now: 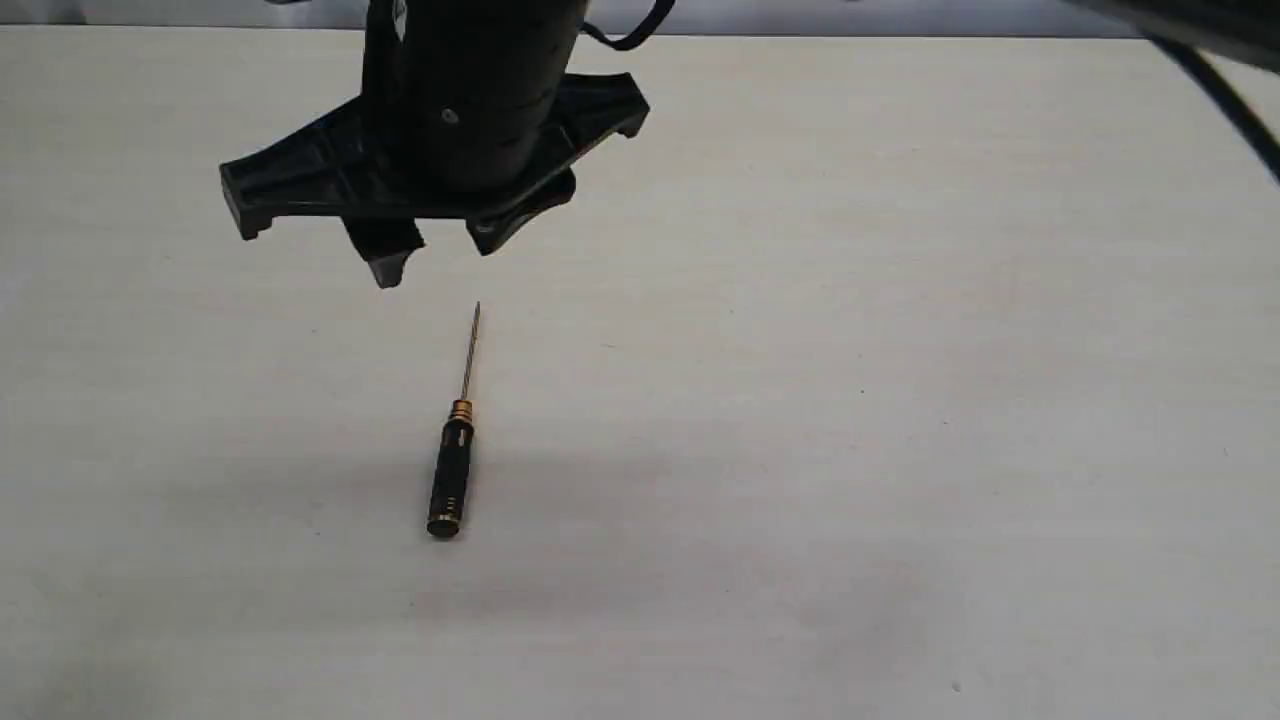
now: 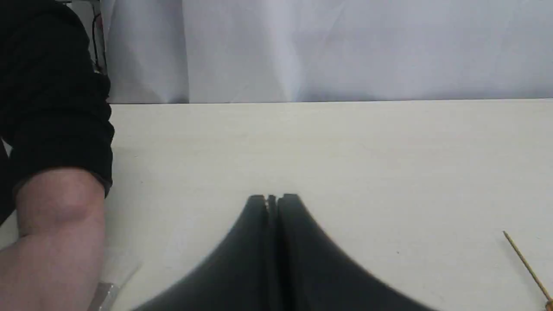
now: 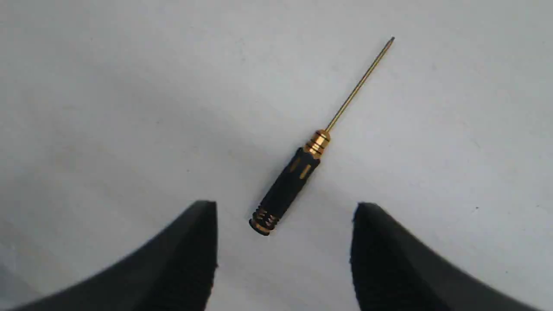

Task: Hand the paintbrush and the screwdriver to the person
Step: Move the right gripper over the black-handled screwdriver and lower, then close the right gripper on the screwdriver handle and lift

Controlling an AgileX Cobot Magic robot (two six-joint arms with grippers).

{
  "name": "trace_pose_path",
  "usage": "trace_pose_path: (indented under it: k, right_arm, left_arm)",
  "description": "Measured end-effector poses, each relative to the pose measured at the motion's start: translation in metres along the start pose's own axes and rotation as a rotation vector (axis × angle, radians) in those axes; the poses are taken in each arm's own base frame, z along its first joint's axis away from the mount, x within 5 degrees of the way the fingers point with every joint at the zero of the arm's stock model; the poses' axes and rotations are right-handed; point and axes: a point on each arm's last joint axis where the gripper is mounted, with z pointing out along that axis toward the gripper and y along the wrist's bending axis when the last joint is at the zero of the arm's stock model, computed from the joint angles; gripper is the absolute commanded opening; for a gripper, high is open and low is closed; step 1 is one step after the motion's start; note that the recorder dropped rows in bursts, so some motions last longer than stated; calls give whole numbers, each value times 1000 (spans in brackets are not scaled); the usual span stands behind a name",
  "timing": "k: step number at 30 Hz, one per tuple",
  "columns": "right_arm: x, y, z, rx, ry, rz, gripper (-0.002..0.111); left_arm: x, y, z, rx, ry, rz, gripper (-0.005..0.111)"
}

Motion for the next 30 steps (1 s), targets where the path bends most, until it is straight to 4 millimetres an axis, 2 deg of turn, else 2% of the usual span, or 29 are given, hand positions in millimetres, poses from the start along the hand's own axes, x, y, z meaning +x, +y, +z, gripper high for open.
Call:
trace_pose_path:
  k: [16, 19, 22, 27, 30]
  right_arm:
    - [10, -2, 90, 70, 199, 20, 51]
    - [14, -2, 105, 80, 230, 17, 56]
    - [16, 5, 114, 72, 220, 0, 64]
    - [18, 19, 122, 43, 172, -28, 64]
    - [18, 18, 131, 73, 160, -25, 64]
  left_arm:
    - [0, 0, 0, 0, 0, 0, 0]
    - [0, 0, 0, 0, 0, 0, 0]
    - [0, 0, 0, 0, 0, 0, 0]
    - [0, 0, 0, 0, 0, 0, 0]
    - [0, 0, 0, 0, 0, 0, 0]
